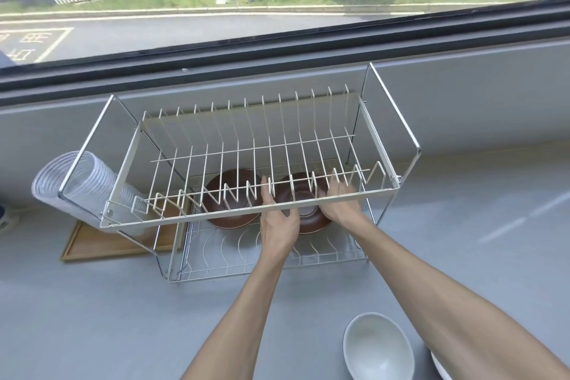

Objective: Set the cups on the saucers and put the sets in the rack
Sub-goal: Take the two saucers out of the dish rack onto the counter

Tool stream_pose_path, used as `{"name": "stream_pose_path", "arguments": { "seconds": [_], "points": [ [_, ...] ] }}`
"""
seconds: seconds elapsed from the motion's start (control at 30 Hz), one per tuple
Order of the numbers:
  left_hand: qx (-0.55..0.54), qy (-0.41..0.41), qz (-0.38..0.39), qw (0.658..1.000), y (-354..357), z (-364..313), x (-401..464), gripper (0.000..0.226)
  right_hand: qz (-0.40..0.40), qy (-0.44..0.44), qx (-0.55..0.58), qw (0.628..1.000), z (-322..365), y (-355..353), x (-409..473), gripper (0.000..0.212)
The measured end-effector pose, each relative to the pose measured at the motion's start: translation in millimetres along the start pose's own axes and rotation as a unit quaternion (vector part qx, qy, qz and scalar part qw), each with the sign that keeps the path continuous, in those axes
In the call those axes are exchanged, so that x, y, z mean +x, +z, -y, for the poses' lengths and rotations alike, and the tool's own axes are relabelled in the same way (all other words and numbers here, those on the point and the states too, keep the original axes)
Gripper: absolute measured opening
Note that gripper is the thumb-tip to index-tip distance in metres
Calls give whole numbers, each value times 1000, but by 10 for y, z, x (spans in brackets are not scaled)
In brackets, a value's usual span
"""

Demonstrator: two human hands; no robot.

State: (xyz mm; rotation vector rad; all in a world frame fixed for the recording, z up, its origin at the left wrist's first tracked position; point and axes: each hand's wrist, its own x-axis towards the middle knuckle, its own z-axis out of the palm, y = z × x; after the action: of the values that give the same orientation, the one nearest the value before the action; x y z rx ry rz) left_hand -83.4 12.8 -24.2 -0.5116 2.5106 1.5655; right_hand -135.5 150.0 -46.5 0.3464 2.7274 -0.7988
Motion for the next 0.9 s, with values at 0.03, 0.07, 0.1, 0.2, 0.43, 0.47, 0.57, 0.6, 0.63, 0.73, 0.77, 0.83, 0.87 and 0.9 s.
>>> {"name": "stream_pose_path", "arguments": {
  "seconds": [0.03, 0.07, 0.1, 0.2, 0.43, 0.47, 0.57, 0.6, 0.63, 0.73, 0.77, 0.83, 0.87, 0.9],
  "points": [
    [5, 5, 1, 1000, 1, 6, -31, 88, -13, 18, -7, 1000, 43, -13, -32, 44],
    [10, 14, -5, 1000, -9, 7, -67, 88, -23, 24, -2, 999, 39, 8, -24, 39],
    [9, 26, -12, 1000, -21, 13, -96, 89, -24, 22, 3, 999, 28, 11, -45, 36],
    [10, 26, -18, 999, -50, 39, -197, 91, -20, 0, 0, 1000, 14, -23, -193, 32],
    [25, -5, -40, 999, -192, 56, -426, 68, -29, 26, 1, 999, 9, -103, -525, 30],
    [29, -2, -44, 999, -214, 55, -459, 64, -37, 24, 10, 999, 19, -108, -565, 30],
    [26, -2, -50, 998, -273, 66, -570, 57, -46, 11, 24, 999, 42, -140, -720, 25],
    [20, -4, -50, 999, -298, 77, -616, 56, -50, 6, 32, 998, 34, -151, -772, 25],
    [12, -4, -51, 999, -324, 94, -663, 53, -50, 8, 37, 998, 30, -168, -839, 26],
    [-2, 4, -58, 998, -432, 159, -819, 53, -63, 6, 51, 997, 10, -189, -1078, 28],
    [2, 5, -63, 998, -477, 168, -866, 57, -64, 6, 54, 996, 4, -183, -1159, 29],
    [20, 3, -72, 997, -562, 198, -951, 64, -63, 5, 62, 996, -10, -153, -1342, 31],
    [28, 5, -75, 997, -601, 215, -995, 65, -60, 6, 66, 996, -23, -143, -1435, 31],
    [32, 8, -75, 997, -632, 244, -1043, 65, -57, 7, 71, 996, -41, -139, -1529, 30]
  ]
}}
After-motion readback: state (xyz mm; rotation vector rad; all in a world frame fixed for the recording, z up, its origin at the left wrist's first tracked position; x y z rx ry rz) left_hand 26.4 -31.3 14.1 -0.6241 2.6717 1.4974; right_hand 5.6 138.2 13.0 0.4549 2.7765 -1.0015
